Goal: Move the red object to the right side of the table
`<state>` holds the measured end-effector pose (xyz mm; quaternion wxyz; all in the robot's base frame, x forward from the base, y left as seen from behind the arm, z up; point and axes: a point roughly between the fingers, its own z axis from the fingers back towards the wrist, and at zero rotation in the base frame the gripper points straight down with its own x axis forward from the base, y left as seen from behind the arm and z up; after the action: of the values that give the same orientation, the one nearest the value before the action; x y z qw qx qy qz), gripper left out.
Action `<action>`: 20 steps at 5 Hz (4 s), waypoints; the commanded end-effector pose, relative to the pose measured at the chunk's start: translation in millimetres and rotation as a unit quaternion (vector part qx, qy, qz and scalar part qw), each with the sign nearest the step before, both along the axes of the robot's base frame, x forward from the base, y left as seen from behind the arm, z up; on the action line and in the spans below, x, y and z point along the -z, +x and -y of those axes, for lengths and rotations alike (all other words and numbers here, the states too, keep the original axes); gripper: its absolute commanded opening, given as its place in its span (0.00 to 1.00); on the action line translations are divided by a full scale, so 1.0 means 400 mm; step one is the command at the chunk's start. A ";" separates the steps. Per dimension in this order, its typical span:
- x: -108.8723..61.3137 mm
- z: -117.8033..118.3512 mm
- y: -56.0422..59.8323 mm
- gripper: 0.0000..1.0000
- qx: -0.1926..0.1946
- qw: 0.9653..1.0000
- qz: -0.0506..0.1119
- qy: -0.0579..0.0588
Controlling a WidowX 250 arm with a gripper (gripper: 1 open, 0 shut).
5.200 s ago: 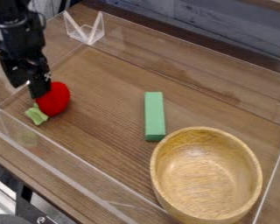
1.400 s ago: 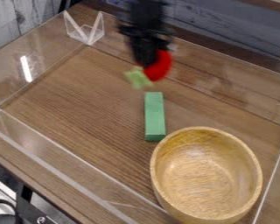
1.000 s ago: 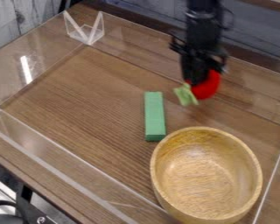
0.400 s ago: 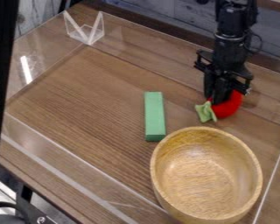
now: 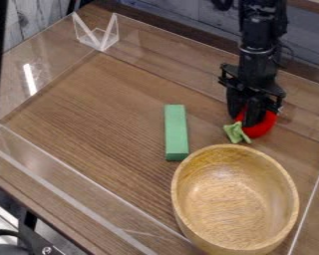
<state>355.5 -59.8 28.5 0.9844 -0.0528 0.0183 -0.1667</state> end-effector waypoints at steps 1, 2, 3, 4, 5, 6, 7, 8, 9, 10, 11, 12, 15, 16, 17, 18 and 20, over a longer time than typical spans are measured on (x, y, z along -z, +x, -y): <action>-0.031 -0.009 0.018 0.00 -0.008 1.000 0.015 0.003; -0.026 -0.012 0.027 0.00 -0.017 1.000 0.008 0.006; -0.018 -0.042 0.008 0.00 0.004 1.000 0.003 0.009; -0.009 -0.071 -0.010 0.00 0.024 1.000 -0.003 0.012; -0.012 -0.053 0.006 0.00 0.024 1.000 -0.009 0.014; -0.034 -0.050 -0.003 1.00 -0.005 1.000 -0.005 0.010; -0.049 -0.047 0.004 1.00 -0.035 0.999 0.001 0.008; -0.099 -0.056 0.017 1.00 -0.071 0.997 0.024 0.010; -0.153 -0.070 0.028 1.00 -0.106 0.993 0.049 0.011; -0.234 -0.114 0.021 1.00 -0.100 0.992 0.078 0.005; -0.318 -0.179 0.016 1.00 -0.099 0.990 0.102 0.000; -0.332 -0.209 0.014 1.00 -0.101 0.989 0.109 -0.001; -0.301 -0.178 0.006 1.00 -0.065 0.994 0.083 -0.004; -0.278 -0.178 -0.008 1.00 -0.082 0.994 0.076 -0.003; -0.266 -0.168 -0.023 1.00 -0.096 0.993 0.075 -0.002; -0.286 -0.164 -0.042 1.00 -0.100 0.992 0.077 0.000; -0.276 -0.178 -0.067 1.00 -0.106 0.992 0.068 0.003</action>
<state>327.9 9.0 119.0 0.9966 -0.0454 -0.0210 -0.0654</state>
